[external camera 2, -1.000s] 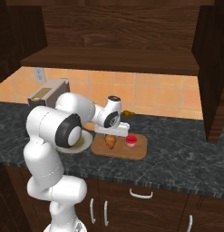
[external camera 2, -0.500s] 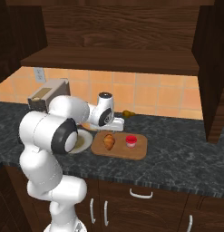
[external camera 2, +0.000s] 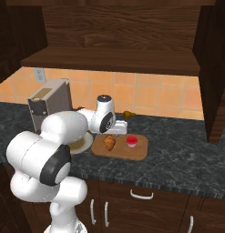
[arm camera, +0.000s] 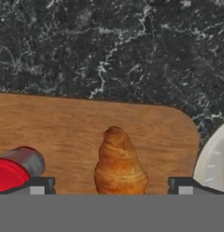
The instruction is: From the different types of pastries on the counter, select a croissant and place it on the cutting board. Then retrieve a jar of jam from the cabinet and place it alongside the croissant on the cutting board.
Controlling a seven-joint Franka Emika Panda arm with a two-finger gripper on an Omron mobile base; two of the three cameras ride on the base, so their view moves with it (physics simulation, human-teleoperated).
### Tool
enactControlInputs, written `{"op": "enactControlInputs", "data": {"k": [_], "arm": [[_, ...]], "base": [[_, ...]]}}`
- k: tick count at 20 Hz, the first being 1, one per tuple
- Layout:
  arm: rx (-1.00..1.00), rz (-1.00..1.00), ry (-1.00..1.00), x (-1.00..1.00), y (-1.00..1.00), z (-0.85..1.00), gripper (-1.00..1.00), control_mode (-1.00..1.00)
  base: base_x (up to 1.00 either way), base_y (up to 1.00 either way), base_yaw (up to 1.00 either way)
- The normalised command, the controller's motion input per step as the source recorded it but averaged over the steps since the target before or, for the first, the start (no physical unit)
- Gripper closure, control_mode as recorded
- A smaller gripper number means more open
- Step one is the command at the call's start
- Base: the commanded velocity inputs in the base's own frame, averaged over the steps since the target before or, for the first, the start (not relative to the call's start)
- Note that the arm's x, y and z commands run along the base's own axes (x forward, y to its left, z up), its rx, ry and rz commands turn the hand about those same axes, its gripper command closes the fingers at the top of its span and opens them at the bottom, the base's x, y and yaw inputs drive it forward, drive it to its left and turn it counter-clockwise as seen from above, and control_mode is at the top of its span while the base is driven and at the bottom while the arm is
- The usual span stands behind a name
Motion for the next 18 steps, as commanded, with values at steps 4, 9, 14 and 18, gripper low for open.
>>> {"op": "enactControlInputs", "data": {"k": [4,9,14,18], "arm": [[-0.04,-0.03,0.0,-0.39,-0.67,0.0,-1.0,-1.0],[-0.04,-0.05,0.0,-0.44,-0.83,-0.05,-1.0,-1.0],[-0.01,-0.07,0.01,-0.89,-0.89,-0.08,-1.0,-1.0],[0.0,-0.06,0.12,-0.79,-0.91,-0.23,-1.0,-1.0]], "base": [[0.0,0.0,0.0],[0.0,0.0,0.0],[0.0,0.0,0.0],[0.0,0.0,0.0]]}}
